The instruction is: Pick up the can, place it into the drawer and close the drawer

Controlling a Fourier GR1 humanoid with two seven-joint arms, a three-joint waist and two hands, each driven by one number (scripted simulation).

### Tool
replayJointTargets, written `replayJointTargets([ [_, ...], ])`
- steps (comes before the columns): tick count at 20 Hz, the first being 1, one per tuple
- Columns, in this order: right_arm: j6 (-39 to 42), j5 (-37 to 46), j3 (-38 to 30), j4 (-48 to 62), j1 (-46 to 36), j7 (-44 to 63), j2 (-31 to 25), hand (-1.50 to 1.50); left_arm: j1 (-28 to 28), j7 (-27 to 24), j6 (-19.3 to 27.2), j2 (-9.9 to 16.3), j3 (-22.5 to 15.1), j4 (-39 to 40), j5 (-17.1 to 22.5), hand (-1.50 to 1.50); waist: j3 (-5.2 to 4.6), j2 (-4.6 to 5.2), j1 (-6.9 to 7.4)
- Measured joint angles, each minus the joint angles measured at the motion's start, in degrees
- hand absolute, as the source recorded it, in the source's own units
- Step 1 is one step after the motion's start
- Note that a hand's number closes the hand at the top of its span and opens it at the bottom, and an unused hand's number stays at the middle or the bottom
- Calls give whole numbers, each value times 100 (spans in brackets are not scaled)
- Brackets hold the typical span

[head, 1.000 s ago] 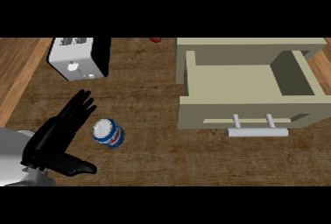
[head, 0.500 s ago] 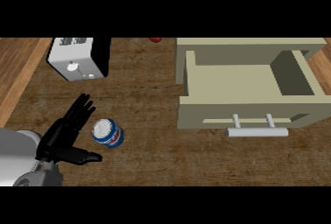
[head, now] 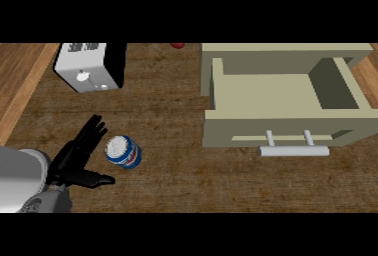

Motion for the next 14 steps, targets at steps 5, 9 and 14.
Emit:
replayJointTargets([
  [5,119,-364,-280,-134,89,211,-67,-150,-145,-401,-62,-13,2,649,-125,-150,0,-1,-7],
  [9,85,-387,-335,-104,-55,345,-139,-150,-363,-778,-115,-30,9,1292,-226,-150,-1,1,-6],
  [14,145,-266,-335,-78,-171,357,21,-150,-623,-945,-116,-155,-33,1797,-274,-150,2,1,-2],
])
